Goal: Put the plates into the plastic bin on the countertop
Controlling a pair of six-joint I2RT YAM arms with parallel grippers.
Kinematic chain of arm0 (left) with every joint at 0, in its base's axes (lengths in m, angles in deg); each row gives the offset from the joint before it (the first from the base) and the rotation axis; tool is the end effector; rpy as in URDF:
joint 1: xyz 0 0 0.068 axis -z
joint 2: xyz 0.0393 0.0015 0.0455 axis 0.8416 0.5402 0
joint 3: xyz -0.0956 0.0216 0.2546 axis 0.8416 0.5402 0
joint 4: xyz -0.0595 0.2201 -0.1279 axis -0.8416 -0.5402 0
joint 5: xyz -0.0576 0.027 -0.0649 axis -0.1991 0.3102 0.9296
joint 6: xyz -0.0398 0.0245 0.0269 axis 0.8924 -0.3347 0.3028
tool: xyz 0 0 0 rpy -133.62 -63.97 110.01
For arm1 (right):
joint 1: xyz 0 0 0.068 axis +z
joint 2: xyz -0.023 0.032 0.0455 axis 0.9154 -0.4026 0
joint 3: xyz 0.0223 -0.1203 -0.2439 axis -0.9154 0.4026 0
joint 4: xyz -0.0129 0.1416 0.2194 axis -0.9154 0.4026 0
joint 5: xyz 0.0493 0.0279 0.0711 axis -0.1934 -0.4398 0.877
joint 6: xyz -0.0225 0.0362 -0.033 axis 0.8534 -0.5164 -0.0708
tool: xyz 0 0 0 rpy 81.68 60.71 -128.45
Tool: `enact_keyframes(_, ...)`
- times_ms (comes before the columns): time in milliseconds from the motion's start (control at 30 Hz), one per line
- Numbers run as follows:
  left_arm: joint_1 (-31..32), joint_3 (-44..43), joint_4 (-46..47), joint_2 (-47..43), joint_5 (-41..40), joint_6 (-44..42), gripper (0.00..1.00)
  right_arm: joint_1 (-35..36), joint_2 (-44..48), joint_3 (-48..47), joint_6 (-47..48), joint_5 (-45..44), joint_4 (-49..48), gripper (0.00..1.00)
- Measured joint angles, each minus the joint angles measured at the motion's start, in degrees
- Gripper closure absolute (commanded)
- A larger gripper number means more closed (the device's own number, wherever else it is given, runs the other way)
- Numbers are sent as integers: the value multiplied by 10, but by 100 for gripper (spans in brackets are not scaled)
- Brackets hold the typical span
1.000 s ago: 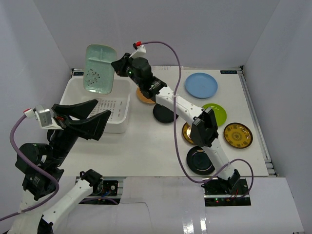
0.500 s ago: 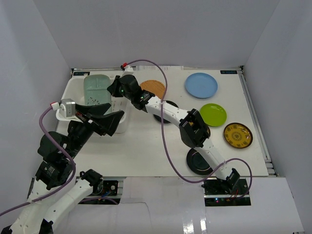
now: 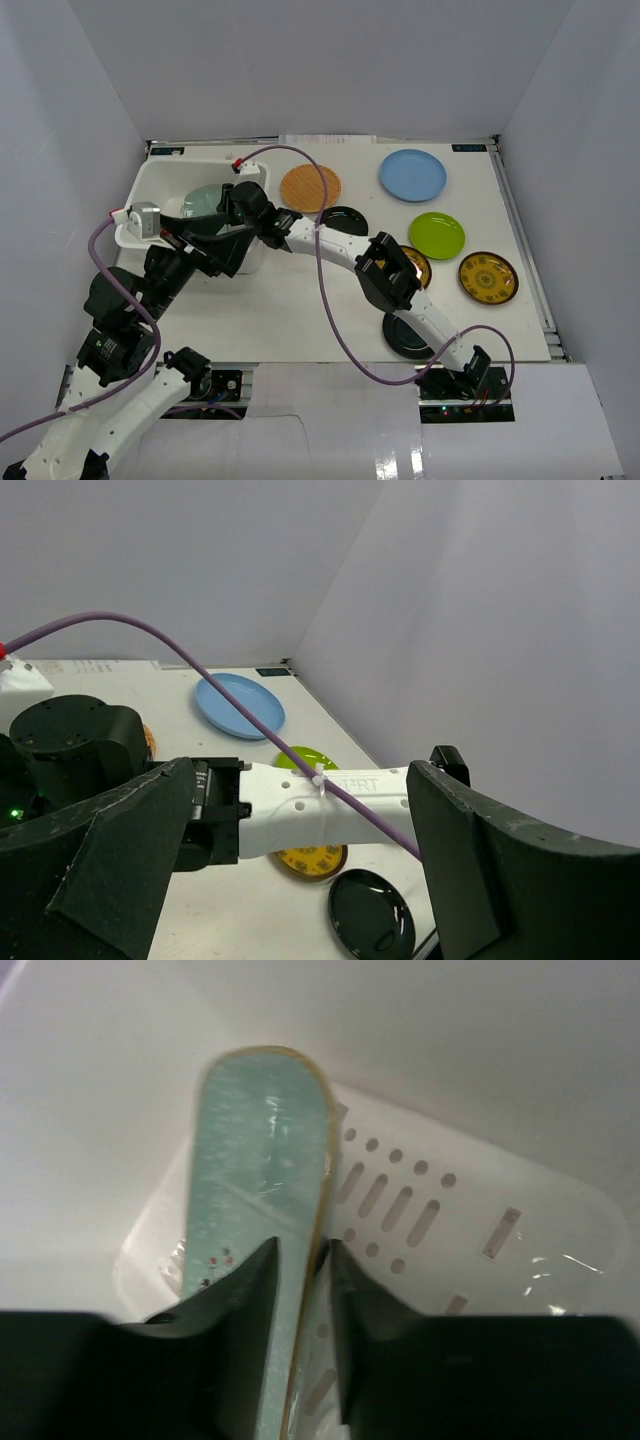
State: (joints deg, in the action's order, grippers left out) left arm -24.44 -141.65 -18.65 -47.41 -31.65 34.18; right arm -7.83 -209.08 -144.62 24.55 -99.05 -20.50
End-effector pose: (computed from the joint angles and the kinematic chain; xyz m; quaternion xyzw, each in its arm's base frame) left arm 0.0720 -0.0487 0.4177 0.0508 0.6272 -0.4051 0.6633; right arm 0.3142 0.4908 0.2315 -0.0831 0.7864 0.3447 0.5058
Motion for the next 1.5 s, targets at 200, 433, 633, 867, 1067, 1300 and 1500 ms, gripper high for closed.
enact_keyframes(200,0,0,0,1,-12,-2,2,13,0,0,47,-34,-43,35)
enact_keyframes(433,0,-1,-12,7,-45,-9,2,16,43,47,94,-25,-79,37)
enact_keyframes(633,0,-1,-23,9,-68,-17,2,-6,225,227,101,25,-118,41)
enact_keyframes(867,0,45,-30,-12,-76,-51,2,-193,393,357,156,105,-111,46)
enact_keyframes(1067,0,124,-40,-26,-70,-72,2,-353,297,279,300,96,64,36)
enact_keyframes(1300,0,133,-38,-14,-50,-85,2,-391,156,178,420,55,200,31)
enact_keyframes(1500,0,133,-38,3,-41,-92,2,-398,108,151,453,65,231,42)
